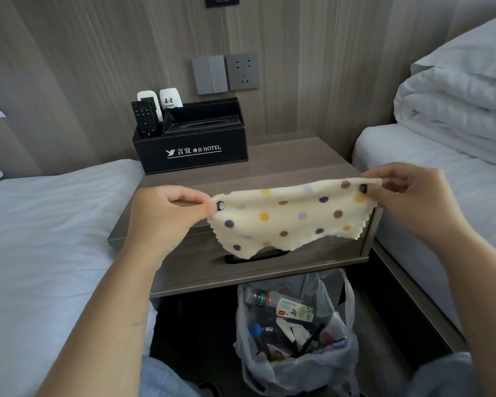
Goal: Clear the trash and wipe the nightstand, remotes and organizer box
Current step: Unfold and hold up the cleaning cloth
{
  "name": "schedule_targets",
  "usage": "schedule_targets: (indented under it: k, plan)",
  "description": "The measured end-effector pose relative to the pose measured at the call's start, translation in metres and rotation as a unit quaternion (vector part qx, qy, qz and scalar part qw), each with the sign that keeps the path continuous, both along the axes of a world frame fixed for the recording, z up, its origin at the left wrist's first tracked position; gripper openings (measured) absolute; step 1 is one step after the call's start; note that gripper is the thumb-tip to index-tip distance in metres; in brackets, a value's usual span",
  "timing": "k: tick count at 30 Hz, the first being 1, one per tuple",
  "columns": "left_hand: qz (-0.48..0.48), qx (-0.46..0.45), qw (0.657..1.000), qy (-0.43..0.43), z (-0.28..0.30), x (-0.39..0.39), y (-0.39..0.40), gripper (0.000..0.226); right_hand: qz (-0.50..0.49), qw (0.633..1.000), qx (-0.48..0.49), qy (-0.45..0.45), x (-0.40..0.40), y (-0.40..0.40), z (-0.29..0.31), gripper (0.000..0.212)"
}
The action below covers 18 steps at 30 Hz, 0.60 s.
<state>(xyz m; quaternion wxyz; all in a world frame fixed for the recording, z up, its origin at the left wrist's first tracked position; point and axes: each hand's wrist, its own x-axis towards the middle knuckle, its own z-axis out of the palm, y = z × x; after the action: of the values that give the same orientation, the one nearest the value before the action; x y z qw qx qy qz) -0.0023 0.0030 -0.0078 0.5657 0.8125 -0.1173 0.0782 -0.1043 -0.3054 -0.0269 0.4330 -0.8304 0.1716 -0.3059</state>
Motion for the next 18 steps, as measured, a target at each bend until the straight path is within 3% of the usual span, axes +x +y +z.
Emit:
schedule_targets:
  k: [4,9,13,16,18]
  plan:
    - [-0.012,0.015,0.999,-0.044,-0.001,-0.008,-0.005,0.010,-0.026,0.998,0.022,-0.047,-0.005,0.010,0.006,0.024]
    - [-0.018,-0.117,0.993,-0.011,0.000,-0.028,-0.016,0.007,0.067,0.956,0.255,-0.131,-0.013,0.033,0.017,0.031]
    - [0.026,-0.141,0.989,-0.042,0.005,-0.045,-0.021,0.013,-0.031,0.977,0.162,-0.134,-0.016,0.060,0.016,0.025]
    - [-0.074,-0.260,0.962,0.043,0.022,-0.055,-0.018,0.027,-0.096,0.976,0.090,-0.176,-0.023,0.075,0.026,0.014]
    - [-0.106,-0.286,0.950,0.064,0.032,-0.053,-0.014,0.020,-0.106,0.972,0.054,-0.201,-0.028,0.075,0.036,0.015]
